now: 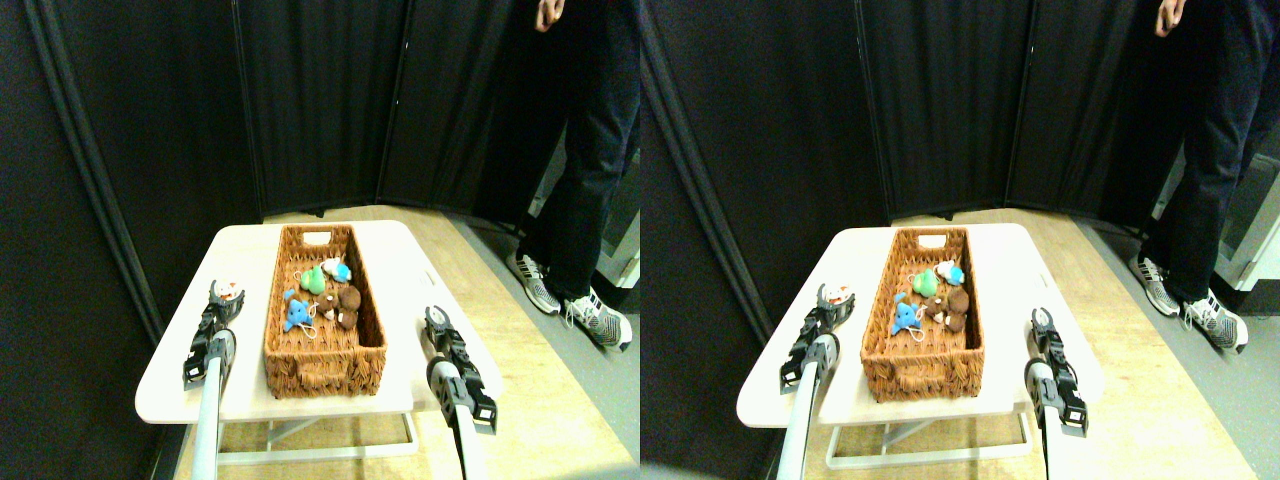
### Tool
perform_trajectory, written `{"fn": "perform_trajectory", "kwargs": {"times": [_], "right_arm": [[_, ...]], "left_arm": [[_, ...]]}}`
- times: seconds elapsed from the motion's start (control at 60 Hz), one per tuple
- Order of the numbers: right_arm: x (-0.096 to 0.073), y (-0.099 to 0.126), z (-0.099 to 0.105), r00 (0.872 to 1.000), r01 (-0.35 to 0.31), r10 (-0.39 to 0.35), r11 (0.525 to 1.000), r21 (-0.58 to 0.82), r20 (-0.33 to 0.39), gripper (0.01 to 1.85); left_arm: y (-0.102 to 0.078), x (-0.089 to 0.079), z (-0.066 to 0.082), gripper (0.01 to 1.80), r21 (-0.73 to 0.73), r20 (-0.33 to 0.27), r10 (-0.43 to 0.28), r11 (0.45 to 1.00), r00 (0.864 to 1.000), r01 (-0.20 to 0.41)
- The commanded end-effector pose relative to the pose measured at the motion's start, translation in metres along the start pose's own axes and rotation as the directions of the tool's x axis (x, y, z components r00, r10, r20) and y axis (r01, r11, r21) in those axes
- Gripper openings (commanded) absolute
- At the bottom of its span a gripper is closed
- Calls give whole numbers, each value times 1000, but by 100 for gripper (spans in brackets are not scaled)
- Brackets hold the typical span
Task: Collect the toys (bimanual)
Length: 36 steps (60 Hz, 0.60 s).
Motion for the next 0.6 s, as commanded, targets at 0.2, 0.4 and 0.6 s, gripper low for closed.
{"fn": "perform_trajectory", "kwargs": {"times": [0.2,0.4,0.6], "right_arm": [[1,9,-2,999,-49,50,999,20,-4,1],[3,8,-2,999,-51,51,998,24,-3,1],[3,8,-3,999,-40,41,998,40,-5,1]], "left_arm": [[-8,-7,-7,1,77,13,9,997,1000,-10],[-24,-17,1,1,82,-19,-8,997,1000,9],[-41,-25,5,1,135,-32,-44,990,999,47]]}}
